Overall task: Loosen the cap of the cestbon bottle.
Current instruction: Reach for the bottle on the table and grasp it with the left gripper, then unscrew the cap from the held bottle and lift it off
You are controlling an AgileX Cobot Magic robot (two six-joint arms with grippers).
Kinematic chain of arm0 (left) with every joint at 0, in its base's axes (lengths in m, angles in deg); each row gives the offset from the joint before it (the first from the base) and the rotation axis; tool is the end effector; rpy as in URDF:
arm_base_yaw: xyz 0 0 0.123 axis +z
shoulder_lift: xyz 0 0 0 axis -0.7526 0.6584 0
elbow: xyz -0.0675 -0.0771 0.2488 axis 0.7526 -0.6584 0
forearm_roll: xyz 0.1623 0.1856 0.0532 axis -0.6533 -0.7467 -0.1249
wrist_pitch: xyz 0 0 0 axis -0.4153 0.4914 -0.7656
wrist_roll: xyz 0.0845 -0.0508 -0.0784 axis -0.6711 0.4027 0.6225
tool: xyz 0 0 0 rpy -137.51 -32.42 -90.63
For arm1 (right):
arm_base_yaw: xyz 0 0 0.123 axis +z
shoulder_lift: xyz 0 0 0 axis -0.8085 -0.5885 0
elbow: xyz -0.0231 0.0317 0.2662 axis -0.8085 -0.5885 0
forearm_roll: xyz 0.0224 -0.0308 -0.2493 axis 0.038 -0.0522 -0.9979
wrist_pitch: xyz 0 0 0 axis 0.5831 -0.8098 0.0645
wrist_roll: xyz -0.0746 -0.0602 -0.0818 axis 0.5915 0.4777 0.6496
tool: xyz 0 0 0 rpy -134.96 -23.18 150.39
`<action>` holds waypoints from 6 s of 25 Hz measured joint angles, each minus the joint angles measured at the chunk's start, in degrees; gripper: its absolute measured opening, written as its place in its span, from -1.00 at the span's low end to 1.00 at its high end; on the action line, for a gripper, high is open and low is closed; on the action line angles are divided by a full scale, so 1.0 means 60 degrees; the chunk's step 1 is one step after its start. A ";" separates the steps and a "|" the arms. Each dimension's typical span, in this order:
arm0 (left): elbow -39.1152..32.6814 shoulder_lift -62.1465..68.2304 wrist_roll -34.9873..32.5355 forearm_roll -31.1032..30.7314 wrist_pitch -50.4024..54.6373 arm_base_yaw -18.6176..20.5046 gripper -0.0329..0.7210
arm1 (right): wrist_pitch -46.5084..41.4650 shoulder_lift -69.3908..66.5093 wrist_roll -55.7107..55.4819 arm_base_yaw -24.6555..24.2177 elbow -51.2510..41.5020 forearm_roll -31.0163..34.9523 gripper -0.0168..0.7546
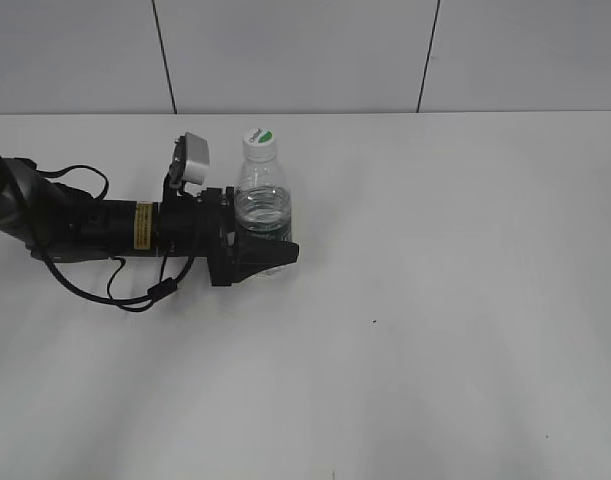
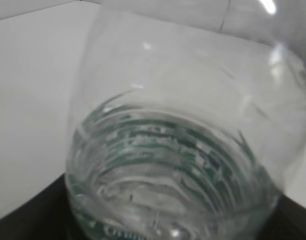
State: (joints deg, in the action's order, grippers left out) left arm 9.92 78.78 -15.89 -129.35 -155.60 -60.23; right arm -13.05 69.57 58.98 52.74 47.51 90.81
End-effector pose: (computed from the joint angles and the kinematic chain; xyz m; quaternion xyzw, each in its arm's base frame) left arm 0.3732 -0.1930 0.0322 0.4548 0.6386 -0.4482 0.4295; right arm 0.0487 0.0011 0.2603 -0.0294 0.8727 -0.0170 0.4871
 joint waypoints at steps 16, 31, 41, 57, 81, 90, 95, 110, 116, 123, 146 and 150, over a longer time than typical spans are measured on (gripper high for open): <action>0.0000 0.0000 0.0000 -0.0014 0.0019 0.0000 0.21 | 0.0000 0.0000 0.0000 0.0000 0.0000 0.0000 0.09; 0.0003 0.0000 0.0000 -0.0029 -0.0048 -0.0018 0.19 | 0.0094 -0.0008 0.0000 0.0000 0.0110 0.0044 0.09; 0.0022 0.0000 -0.0184 -0.0074 -0.0032 -0.0270 0.18 | -0.1053 -0.2388 -0.0550 0.0000 0.1441 0.0629 0.09; 0.0022 0.0000 -0.0736 -0.0236 -0.0032 -0.0688 0.18 | -0.1221 -0.8812 -0.0839 0.0000 0.4969 0.2345 0.09; 0.0022 0.0000 -0.1039 -0.0283 -0.0050 -0.0699 0.17 | -0.1229 -1.5427 -0.2072 0.3417 1.0082 0.2586 0.09; 0.0022 0.0000 -0.1180 -0.0294 -0.0050 -0.0709 0.17 | -0.0371 -1.6520 -0.2087 0.4909 1.0917 0.2497 0.09; 0.0022 0.0000 -0.1183 -0.0294 -0.0050 -0.0709 0.17 | -0.0297 -1.7151 -0.2090 0.5142 1.1301 0.2505 0.09; 0.0022 0.0000 -0.1190 -0.0267 -0.0050 -0.0711 0.17 | 0.0673 -1.7815 -0.2518 0.5761 1.1687 0.2495 0.20; 0.0022 0.0000 -0.1190 -0.0256 -0.0050 -0.0719 0.17 | 0.0821 -1.8313 -0.2537 0.5888 1.1928 0.2523 0.22; 0.0022 0.0000 -0.1190 -0.0244 -0.0050 -0.0719 0.17 | 0.1002 -1.8459 -0.2546 0.5947 1.1957 0.2469 0.22; 0.0022 0.0003 -0.1190 -0.0075 0.0005 -0.0730 0.16 | 0.0535 -1.8768 -0.2558 0.5982 1.2082 0.2460 0.10; 0.0022 0.0003 -0.1190 -0.0068 0.0012 -0.0730 0.16 | 0.0475 -1.8768 -0.2558 0.5993 1.2093 0.2469 -0.10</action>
State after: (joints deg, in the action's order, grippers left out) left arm 10.05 78.80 -23.03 -129.76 -155.52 -64.61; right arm -10.20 -43.04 43.63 88.70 120.07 105.63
